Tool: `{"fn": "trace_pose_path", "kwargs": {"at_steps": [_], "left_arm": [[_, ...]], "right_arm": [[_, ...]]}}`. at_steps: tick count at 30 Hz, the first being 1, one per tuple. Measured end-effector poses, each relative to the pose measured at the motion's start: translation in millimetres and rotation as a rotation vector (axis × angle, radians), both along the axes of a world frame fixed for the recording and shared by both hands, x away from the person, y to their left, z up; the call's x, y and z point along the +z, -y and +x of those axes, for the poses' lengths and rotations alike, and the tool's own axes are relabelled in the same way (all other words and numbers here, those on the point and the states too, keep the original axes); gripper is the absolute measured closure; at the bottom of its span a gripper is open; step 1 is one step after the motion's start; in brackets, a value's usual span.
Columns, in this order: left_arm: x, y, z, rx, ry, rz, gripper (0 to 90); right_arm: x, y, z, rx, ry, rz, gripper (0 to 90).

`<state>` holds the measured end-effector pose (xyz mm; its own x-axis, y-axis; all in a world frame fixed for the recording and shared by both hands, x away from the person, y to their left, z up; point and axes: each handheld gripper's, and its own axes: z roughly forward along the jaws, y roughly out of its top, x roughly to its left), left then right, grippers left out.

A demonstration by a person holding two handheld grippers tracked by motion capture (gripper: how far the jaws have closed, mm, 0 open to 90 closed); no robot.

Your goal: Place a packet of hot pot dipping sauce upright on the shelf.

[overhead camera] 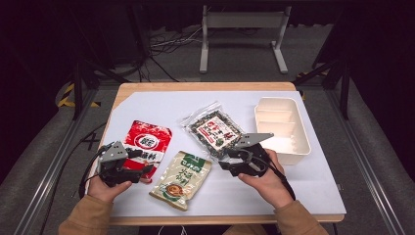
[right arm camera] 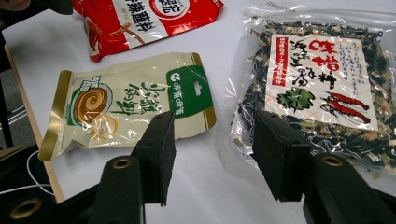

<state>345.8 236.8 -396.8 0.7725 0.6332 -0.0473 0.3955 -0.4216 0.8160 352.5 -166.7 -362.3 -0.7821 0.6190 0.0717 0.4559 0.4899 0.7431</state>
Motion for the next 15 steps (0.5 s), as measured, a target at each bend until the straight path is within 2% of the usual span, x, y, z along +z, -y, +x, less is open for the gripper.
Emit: {"fn": "trace_pose_path", "kwargs": {"at_steps": [3, 9, 15], "left_arm": [[1.9, -4.7, -0.8, 0.018, -0.001, -0.022, 31.9], [1.9, -4.1, -1.1, 0.006, -0.002, -0.008, 31.4], [3.2, -8.0, -1.6, 0.014, 0.001, -0.028, 31.5]], "right_arm": [[4.1, -5.8, 4.3, 0.019, 0.003, 0.001, 47.3], [12.0, -22.2, 11.7, 0.067, -0.004, -0.022, 45.9], [15.4, -32.9, 16.6, 0.086, 0.000, -0.027, 45.6]]}}
